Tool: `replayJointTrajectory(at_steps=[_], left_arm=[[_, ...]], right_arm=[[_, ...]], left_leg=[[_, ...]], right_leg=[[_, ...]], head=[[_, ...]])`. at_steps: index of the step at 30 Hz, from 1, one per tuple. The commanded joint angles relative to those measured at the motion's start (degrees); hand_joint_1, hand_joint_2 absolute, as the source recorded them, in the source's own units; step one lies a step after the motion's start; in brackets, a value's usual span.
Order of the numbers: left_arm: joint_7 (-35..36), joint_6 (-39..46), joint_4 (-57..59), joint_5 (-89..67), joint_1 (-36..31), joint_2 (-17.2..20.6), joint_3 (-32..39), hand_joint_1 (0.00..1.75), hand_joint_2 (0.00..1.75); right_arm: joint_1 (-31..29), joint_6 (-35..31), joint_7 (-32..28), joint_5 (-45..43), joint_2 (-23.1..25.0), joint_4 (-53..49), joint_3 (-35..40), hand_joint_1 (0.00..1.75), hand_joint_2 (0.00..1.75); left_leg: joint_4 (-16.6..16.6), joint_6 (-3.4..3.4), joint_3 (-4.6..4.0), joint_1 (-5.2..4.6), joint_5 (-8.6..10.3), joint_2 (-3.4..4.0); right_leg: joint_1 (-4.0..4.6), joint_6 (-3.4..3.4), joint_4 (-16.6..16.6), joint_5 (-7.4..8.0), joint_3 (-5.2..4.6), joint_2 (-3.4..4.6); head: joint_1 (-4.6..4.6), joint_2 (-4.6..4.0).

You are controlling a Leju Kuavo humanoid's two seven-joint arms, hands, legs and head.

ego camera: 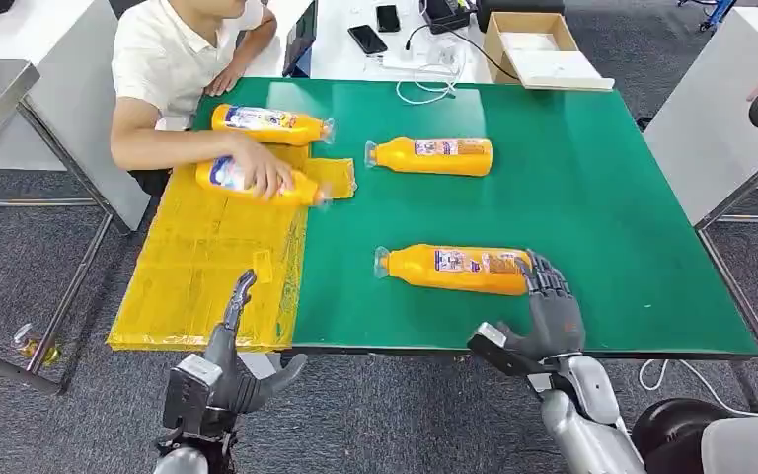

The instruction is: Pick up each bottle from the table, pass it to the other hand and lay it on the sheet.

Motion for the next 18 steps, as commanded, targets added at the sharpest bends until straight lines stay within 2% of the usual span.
replayJointTrajectory(at_steps=[1,9,12,18], left_arm=[[1.9,-1.2,7.6,-1.2,-8.2,-0.3,-2.1,0.00,1.75],[2.3,-1.6,8.5,-1.5,-10.9,-0.2,-3.6,0.00,1.75],[2.3,-1.7,8.5,-1.5,-11.4,-0.3,-4.0,0.00,1.75],[2.3,-1.7,8.2,-1.4,-11.3,-0.2,-4.2,0.00,1.75]], right_arm=[[-15.2,3.3,5.3,3.9,0.1,22.6,5.1,0.00,1.75],[-18.6,1.4,5.1,5.2,2.2,25.1,5.3,0.00,1.75],[-19.6,0.3,5.0,6.1,3.5,25.4,5.9,0.00,1.75],[-19.8,-0.2,4.8,6.0,4.0,25.3,5.7,0.00,1.75]], left_leg=[[0.0,-0.07,0.16,-0.01,-0.02,0.18],[0.0,-0.03,0.06,0.01,0.02,0.09],[0.0,-0.10,0.26,-0.01,-0.06,0.23],[0.0,-0.04,0.08,0.00,0.01,0.08]], right_leg=[[0.01,-0.11,0.0,0.01,0.09,0.12],[0.00,-0.07,0.0,0.01,0.04,0.06],[0.01,-0.17,0.0,-0.05,0.19,0.15],[0.00,-0.08,0.0,0.00,0.05,0.05]], head=[[0.04,0.00],[0.04,0.00],[0.04,0.00],[0.02,0.00]])
